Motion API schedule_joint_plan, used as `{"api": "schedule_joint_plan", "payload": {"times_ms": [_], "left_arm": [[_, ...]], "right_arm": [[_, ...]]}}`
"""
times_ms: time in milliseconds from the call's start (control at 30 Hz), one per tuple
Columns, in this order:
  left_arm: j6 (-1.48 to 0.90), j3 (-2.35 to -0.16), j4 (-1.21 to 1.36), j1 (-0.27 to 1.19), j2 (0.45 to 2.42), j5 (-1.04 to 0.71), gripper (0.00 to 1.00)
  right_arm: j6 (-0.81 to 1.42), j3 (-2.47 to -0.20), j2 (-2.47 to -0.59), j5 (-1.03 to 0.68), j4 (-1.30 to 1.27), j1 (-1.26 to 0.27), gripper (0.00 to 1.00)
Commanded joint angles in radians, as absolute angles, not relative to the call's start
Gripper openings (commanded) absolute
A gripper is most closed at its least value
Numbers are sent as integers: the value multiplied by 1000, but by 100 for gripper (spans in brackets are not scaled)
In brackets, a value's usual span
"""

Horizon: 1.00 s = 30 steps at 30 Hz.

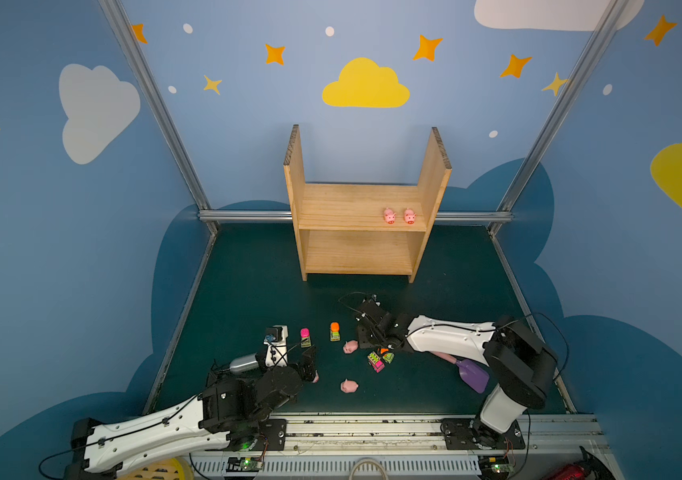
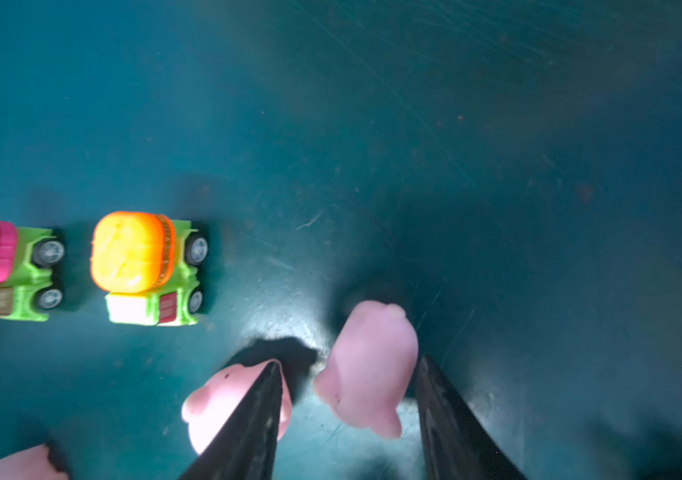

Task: Place and organize the plastic toys onto the shelf
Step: 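Lower the right gripper onto a third pink pig and close it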

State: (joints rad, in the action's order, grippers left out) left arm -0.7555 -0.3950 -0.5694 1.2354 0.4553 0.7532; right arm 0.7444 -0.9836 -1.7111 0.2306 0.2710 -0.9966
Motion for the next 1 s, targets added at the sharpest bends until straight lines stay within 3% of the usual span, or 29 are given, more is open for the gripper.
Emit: {"api": "schedule_joint_plan", "payload": {"times_ms": [0, 167, 533, 967], "left_arm": [[-741, -383, -589, 1237, 450, 781, 100], [-736, -384, -584, 1237, 453, 784, 100], [-718, -393, -586, 1233, 453, 804, 100], [-665, -422, -557, 1188, 494, 812, 100]], "right_arm": [[752, -1009, -1718, 264, 319, -1002, 52], [749, -1028, -1743, 250, 334, -1000, 51], [725, -1088, -1812, 239, 348, -993, 35], [578, -1233, -1925, 219, 376, -891, 35]]}}
